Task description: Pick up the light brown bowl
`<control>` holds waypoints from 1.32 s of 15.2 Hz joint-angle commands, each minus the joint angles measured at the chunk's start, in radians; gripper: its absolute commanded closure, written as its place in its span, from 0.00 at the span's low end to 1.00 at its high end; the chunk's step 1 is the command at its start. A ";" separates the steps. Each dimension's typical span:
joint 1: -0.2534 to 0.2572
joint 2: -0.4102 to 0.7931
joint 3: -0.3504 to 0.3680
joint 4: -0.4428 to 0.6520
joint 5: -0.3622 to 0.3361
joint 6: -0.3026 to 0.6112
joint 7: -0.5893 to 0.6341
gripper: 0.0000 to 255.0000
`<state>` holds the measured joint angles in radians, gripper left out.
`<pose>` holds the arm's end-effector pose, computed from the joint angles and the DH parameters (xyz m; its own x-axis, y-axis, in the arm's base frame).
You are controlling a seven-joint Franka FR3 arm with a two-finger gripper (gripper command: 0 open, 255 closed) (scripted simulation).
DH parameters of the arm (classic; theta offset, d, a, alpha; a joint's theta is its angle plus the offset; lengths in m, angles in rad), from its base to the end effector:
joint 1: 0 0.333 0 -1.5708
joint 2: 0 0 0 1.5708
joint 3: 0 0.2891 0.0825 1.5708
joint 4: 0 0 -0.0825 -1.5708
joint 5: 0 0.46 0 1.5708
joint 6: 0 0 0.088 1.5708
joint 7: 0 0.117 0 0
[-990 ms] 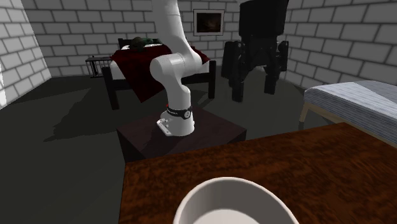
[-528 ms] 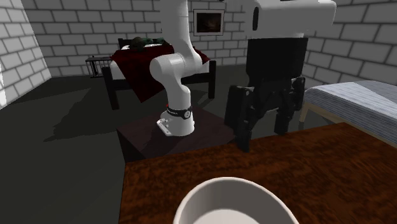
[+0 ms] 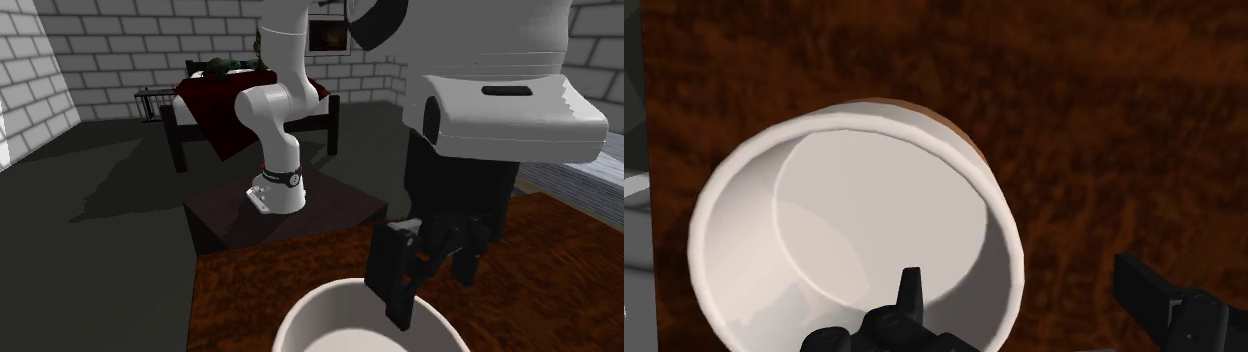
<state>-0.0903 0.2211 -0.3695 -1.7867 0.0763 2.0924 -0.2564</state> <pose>0.6267 -0.2951 0.3776 0.9706 -0.2214 0.0946 -0.2255 -0.9736 0.0348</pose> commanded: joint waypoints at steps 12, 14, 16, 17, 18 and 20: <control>-0.004 0.029 0.004 -0.037 0.014 0.064 -0.009 1.00; -0.004 0.029 0.004 -0.037 0.014 0.064 -0.009 1.00; -0.004 0.029 0.004 -0.039 0.014 0.066 -0.009 1.00; -0.003 0.024 0.003 -0.031 0.012 0.054 -0.007 1.00; -0.003 0.019 0.002 -0.024 0.009 0.042 -0.006 1.00; -0.002 0.011 0.001 -0.007 0.005 0.017 -0.003 1.00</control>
<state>-0.0922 0.2364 -0.3678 -1.8043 0.0836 2.1242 -0.2608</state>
